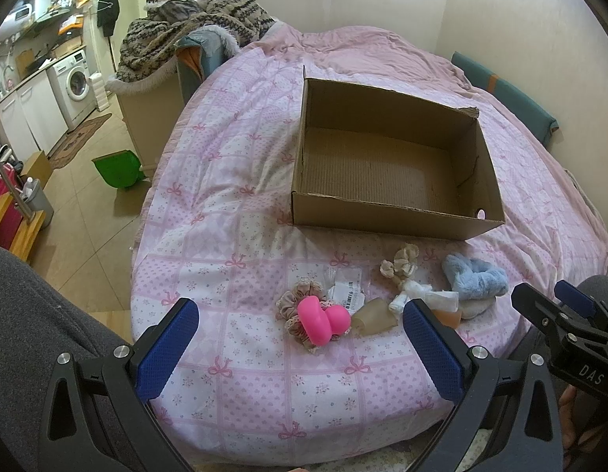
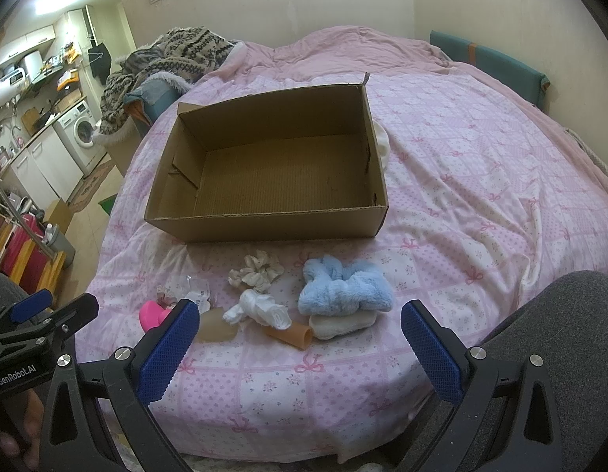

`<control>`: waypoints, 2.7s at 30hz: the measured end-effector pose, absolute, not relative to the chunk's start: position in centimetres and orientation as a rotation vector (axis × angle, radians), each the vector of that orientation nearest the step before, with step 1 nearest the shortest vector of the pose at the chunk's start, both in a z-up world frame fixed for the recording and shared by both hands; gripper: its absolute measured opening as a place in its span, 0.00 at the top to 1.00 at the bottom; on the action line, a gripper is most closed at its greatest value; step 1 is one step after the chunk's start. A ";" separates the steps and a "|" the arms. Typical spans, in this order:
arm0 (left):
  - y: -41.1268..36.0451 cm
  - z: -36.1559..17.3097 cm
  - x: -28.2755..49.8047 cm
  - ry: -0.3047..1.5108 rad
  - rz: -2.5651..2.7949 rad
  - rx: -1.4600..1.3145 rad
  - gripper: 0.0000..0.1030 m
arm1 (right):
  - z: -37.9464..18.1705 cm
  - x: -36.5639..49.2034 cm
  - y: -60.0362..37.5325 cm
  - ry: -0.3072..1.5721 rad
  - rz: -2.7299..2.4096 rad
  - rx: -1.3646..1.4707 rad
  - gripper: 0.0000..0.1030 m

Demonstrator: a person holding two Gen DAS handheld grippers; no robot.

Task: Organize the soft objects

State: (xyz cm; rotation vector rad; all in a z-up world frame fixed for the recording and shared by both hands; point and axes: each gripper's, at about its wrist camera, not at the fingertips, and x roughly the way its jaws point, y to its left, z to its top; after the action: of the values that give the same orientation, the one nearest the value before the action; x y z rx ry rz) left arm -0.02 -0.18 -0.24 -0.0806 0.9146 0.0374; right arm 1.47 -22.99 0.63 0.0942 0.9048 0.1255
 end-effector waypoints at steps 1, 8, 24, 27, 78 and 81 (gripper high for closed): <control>-0.2 -0.2 0.0 0.915 0.037 -0.081 0.00 | 0.6 1.5 -23.0 0.905 0.125 0.094 0.00; -0.2 -0.4 0.0 0.921 0.040 -0.078 0.00 | 0.6 1.5 -23.0 0.905 0.126 0.094 0.00; -0.2 1.3 2.9 0.986 0.045 -0.063 0.00 | 3.2 4.7 -24.3 0.931 0.144 0.113 0.00; 0.1 1.6 3.9 0.998 0.051 -0.058 0.00 | 3.4 5.9 -24.7 0.958 0.155 0.115 0.00; 3.6 -4.4 8.6 1.187 0.116 -0.161 0.00 | -1.9 10.8 -27.1 1.223 0.225 0.283 0.74; 3.4 -4.5 8.5 1.188 0.121 -0.149 0.00 | -0.6 10.1 -27.0 1.198 0.262 0.297 0.74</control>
State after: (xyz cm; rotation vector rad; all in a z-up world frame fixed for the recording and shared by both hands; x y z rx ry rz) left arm 8.53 3.43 -4.48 -0.1492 1.1884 0.1209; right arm 10.06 -27.02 -0.64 0.2973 1.1978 0.2616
